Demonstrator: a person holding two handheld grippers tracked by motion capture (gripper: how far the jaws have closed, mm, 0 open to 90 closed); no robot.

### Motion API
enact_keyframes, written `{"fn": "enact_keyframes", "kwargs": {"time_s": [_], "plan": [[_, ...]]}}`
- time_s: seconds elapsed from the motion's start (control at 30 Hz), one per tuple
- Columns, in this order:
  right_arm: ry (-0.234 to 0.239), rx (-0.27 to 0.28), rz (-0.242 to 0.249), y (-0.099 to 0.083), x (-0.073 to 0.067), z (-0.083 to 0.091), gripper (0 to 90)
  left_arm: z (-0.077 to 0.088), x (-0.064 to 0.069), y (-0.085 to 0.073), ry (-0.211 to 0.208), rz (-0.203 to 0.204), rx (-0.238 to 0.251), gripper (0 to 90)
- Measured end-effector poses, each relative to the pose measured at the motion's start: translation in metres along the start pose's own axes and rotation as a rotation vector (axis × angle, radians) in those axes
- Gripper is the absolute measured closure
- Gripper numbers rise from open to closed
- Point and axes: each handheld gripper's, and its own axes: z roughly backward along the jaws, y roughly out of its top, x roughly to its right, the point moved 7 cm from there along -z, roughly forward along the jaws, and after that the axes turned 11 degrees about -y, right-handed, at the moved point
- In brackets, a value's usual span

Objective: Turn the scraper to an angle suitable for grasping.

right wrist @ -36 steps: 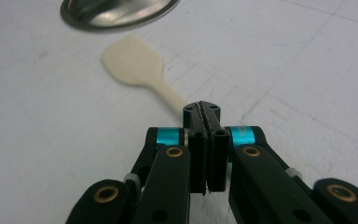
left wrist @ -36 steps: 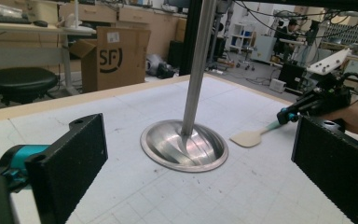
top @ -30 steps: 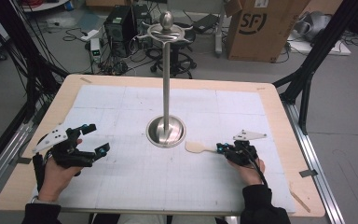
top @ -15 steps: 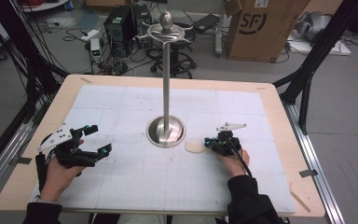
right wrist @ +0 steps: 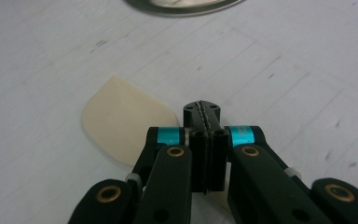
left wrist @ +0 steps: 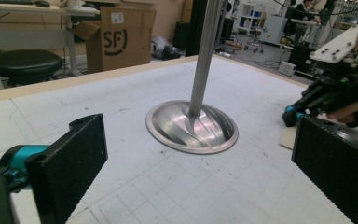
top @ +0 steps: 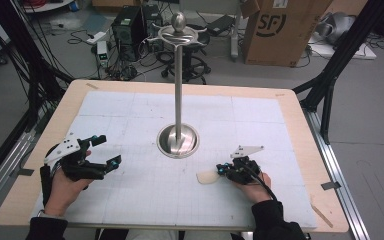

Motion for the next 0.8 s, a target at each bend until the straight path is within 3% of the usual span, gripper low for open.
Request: {"fn": "enact_keyframes", "kwargs": {"time_s": [0.17, 0.27, 0.5, 0.57, 0.6, 0.63, 0.67, 0.8], "plan": [[0.01, -0.009, 0.036, -0.012, -0.012, 0.014, 90.0, 0.0, 0.001, 0.0, -0.001, -0.004, 0.004, 3.8], [0.024, -0.012, 0.034, -0.02, -0.017, 0.023, 90.0, 0.001, 0.001, 0.001, 0.002, -0.005, 0.01, 3.8], [0.043, 0.029, 0.043, -0.03, -0.018, 0.035, 90.0, 0.0, 0.004, 0.001, -0.01, -0.031, 0.015, 3.8], [0.03, 0.061, 0.014, -0.029, -0.012, 0.042, 90.0, 0.0, 0.004, 0.001, -0.014, -0.027, 0.017, 3.8], [-0.007, 0.087, -0.03, -0.03, 0.0, 0.052, 90.0, 0.0, 0.004, 0.001, -0.016, -0.023, 0.02, 3.8], [-0.007, 0.087, -0.03, -0.03, 0.0, 0.052, 90.0, 0.0, 0.003, 0.001, -0.014, -0.022, 0.024, 3.8], [-0.041, 0.083, -0.069, -0.036, 0.012, 0.058, 90.0, 0.0, 0.003, 0.001, -0.019, -0.018, 0.024, 3.8], [-0.114, 0.066, -0.117, -0.053, 0.033, 0.066, 90.0, -0.001, 0.003, 0.001, -0.021, -0.007, 0.025, 3.8]]}}
